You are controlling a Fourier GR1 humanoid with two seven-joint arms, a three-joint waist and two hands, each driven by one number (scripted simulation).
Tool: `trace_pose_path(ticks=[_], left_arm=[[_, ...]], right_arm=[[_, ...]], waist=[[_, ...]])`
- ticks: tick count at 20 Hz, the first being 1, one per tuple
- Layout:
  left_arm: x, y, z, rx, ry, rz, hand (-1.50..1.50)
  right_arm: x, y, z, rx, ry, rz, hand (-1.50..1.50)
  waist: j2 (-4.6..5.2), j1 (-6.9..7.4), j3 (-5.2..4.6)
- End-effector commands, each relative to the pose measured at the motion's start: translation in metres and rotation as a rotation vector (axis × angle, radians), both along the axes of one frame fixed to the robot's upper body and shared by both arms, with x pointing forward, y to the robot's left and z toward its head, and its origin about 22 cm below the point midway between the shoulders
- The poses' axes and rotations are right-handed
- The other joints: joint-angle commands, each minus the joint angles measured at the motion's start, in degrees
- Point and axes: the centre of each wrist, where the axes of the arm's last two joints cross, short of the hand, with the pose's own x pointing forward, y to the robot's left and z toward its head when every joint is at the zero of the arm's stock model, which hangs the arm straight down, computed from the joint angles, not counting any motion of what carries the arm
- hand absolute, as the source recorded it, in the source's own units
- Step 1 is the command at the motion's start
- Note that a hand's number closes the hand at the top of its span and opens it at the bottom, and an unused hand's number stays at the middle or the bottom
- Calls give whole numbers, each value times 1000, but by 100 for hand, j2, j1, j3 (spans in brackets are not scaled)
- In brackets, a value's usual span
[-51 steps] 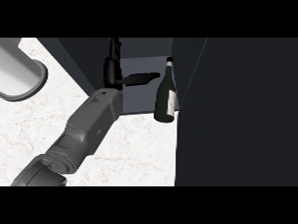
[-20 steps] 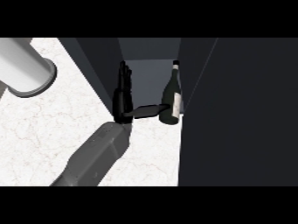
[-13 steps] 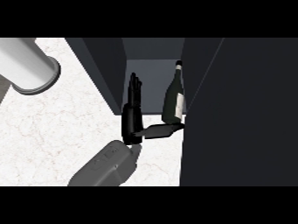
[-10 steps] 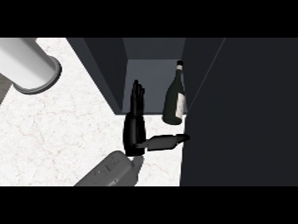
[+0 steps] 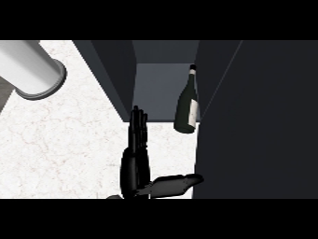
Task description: Pick up the wine, place it into the cabinet and close the cabinet
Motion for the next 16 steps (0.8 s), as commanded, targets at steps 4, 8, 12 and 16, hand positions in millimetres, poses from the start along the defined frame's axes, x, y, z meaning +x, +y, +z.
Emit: trace_pose_path(ticks=[4,8,12,16], left_arm=[[-34,20,15,-49,-31,22,-150],[-70,37,28,-38,-50,-18,-150],[-71,60,34,-32,-43,-72,-150],[-89,80,43,-7,-41,-100,-150]], right_arm=[[-23,8,11,33,-26,49,-150],[-15,5,14,21,40,139,-150],[-22,11,9,-7,37,192,150],[-29,3,7,-44,29,213,150]], waist=[[13,-9,-3],[0,22,-1],[5,-3,-2],[4,-21,1]])
